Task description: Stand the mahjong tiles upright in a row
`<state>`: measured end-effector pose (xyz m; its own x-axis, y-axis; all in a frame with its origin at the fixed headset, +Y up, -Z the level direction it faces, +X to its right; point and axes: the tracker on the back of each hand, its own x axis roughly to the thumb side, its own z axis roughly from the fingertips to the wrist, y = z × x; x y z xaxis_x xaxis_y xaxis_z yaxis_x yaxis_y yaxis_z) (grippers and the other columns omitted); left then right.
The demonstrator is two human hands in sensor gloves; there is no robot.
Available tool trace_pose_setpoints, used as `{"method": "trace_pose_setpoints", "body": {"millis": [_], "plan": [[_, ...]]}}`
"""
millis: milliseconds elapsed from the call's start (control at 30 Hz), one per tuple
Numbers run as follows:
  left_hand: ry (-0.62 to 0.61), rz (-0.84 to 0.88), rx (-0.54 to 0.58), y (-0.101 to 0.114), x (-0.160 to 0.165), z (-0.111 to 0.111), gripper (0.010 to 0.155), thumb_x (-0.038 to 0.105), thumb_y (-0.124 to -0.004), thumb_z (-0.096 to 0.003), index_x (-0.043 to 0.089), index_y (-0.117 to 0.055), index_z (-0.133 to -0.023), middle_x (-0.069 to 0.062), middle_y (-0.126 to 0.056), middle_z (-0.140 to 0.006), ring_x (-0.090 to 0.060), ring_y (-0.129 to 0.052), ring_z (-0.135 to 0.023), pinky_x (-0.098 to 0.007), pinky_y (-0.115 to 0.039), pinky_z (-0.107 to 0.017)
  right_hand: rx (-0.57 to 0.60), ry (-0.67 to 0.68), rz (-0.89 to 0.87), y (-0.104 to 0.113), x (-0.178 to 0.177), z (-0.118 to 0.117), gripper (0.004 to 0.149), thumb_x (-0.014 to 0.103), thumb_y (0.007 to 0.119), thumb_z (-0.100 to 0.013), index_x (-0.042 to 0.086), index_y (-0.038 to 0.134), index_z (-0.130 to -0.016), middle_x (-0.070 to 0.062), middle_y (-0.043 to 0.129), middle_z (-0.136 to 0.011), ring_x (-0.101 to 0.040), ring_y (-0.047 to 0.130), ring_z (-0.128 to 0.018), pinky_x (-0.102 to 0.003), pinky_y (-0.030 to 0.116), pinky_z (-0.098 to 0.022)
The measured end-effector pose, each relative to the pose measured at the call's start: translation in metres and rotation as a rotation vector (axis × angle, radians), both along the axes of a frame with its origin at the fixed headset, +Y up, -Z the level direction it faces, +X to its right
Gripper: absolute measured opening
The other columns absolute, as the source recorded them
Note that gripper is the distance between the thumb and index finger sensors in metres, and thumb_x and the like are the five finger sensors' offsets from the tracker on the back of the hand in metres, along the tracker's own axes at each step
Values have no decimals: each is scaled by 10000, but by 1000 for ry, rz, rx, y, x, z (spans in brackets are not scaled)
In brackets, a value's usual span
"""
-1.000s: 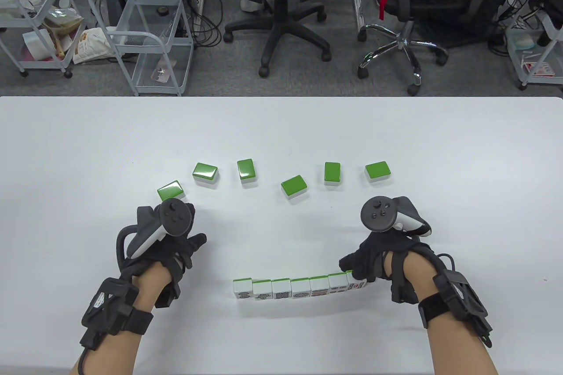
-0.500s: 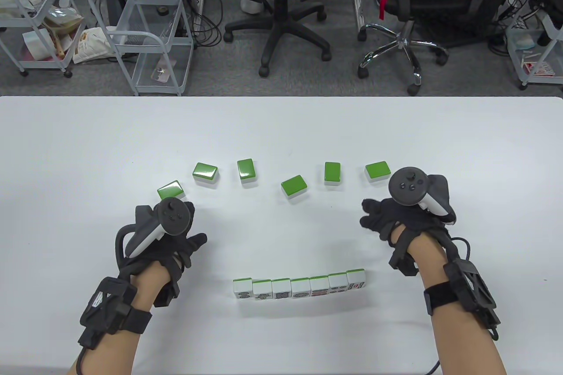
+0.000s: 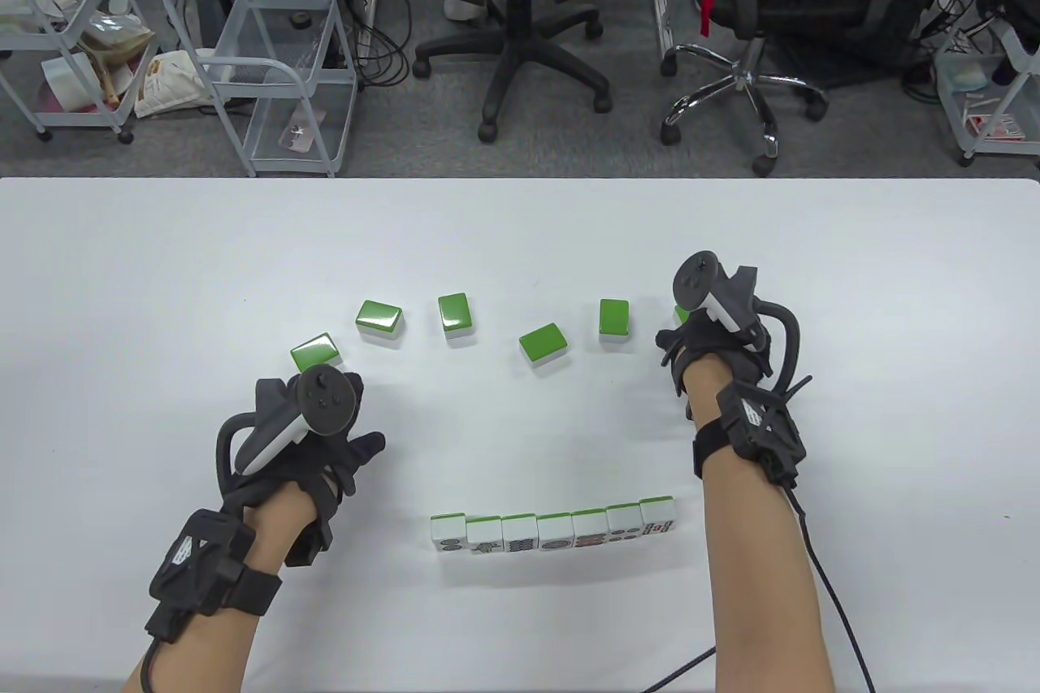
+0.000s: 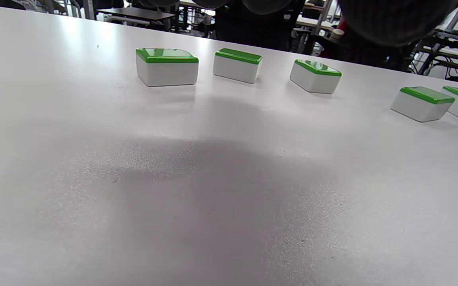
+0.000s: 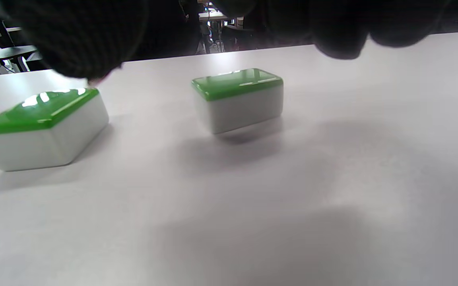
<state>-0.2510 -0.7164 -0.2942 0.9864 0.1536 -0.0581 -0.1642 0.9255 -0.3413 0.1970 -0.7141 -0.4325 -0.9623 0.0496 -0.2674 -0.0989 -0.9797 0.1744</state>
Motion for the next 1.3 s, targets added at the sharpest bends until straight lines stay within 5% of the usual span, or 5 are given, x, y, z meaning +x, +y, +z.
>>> {"method": "trace_pose_setpoints", "body": {"millis": [367, 533, 667, 833, 1300], "plan": [[2, -16, -11, -3, 0, -3, 830, 636, -691, -284, 337, -392, -998, 3, -316, -1149, -372, -383, -1093, -576, -427, -757, -83, 21, 117, -26, -7, -32, 848, 544, 772, -303, 104, 476, -965, -264, 607, -990, -524, 838, -732, -614, 740, -476], [-3, -32, -25, -7, 2, -4, 830, 639, -690, -281, 345, -390, -998, 5, -316, -1149, -371, -387, -1092, -575, -429, -757, -62, 80, 248, -32, -11, -38, 730, 448, 834, -301, 116, 633, -920, -257, 736, -907, -430, 990, -573, -546, 835, -391], [2, -31, -31, -7, 1, -3, 829, 639, -690, -282, 346, -392, -998, 4, -317, -1150, -372, -387, -1093, -576, -430, -757, -77, 96, 106, -26, -5, -32, 717, 321, 894, -271, 44, 665, -891, -314, 735, -884, -457, 1008, -501, -543, 853, -363], [-5, -35, -38, -8, 3, -3, 828, 638, -691, -282, 345, -396, -998, 8, -320, -1149, -368, -389, -1093, -574, -432, -757, -152, 228, -143, -12, 0, -6, 773, 241, 871, -253, -48, 563, -901, -342, 654, -909, -411, 982, -506, -548, 833, -382], [-20, -39, -41, -9, 6, -2, 825, 634, -695, -284, 339, -402, -996, 29, -326, -1149, -357, -376, -1094, -572, -431, -758, -547, 580, -297, -1, 2, 98, 772, 210, 868, -258, -42, 557, -918, -346, 618, -941, -466, 924, -595, -601, 777, -449]]}}
